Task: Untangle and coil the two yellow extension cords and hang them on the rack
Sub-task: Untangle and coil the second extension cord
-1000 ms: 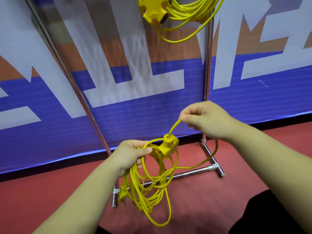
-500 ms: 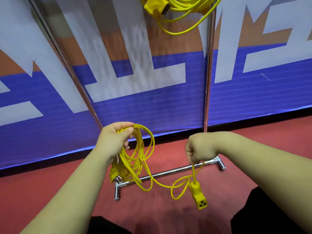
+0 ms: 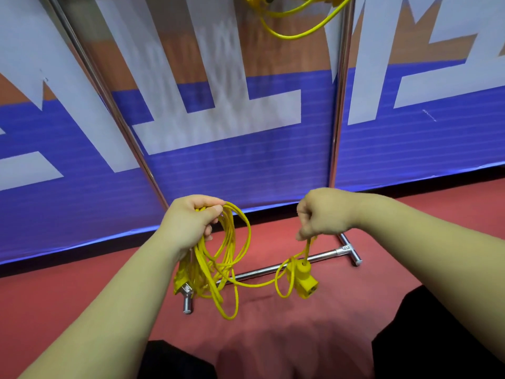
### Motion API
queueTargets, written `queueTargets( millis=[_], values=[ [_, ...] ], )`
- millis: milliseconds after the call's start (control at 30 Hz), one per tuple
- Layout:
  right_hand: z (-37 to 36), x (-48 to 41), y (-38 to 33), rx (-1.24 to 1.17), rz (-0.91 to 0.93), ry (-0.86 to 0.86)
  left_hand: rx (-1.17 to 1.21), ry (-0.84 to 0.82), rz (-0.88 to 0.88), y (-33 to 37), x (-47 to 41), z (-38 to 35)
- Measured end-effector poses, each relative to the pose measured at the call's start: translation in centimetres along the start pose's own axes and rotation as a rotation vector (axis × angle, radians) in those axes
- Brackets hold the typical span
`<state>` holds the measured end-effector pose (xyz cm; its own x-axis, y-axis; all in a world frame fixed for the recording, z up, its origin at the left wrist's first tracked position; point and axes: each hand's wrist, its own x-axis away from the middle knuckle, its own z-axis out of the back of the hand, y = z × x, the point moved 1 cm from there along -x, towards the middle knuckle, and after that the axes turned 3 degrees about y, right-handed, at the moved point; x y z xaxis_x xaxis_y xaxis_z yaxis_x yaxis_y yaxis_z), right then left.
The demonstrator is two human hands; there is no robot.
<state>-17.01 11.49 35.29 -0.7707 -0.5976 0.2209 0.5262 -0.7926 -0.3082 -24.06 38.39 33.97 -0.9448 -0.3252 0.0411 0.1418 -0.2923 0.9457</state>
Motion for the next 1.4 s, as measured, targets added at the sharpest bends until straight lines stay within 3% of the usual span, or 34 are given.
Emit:
queueTargets(
  millis=[233, 467, 533, 633, 700, 1033, 1133, 1400],
  values=[
    [0.7, 0.3, 0.6, -0.012, 0.053, 0.168, -0.032, -0.021, 0.04, -0.7, -0.2, 0.2],
    [2.6, 1.0, 0.8, -0.466, 0.141, 0.405, -0.116, -0.144, 0.08, -1.3, 0.9, -2.2],
    [3.2, 1.4, 1.4, -0.441, 0.161, 0.323, -0.119, -0.146, 0.085, -1.4, 1.1, -2.8],
    [2.6, 1.6, 2.1, -0.115, 0.12, 0.07, -0.1, -0.111, 0.082, -1.3, 0.9, -3.1],
    [1.3, 1.3, 2.1, 0.031, 0.092, -0.009, -0.063, -0.097, 0.062, -1.1, 0.8, -3.1],
    [-5.8, -0.8, 0.6, 0.262, 0.032, -0.308, 0.076, -0.023, -0.114, 2.2, 1.1, -1.8],
    [-6.9, -1.4, 0.1, 0.12, 0.055, -0.253, 0.161, 0.014, -0.145, 3.0, 1.4, -0.9],
    [-9.7, -3.9, -5.3, -0.57, 0.182, 0.048, 0.497, 0.086, -0.122, 3.8, 2.8, 2.0]
  ],
)
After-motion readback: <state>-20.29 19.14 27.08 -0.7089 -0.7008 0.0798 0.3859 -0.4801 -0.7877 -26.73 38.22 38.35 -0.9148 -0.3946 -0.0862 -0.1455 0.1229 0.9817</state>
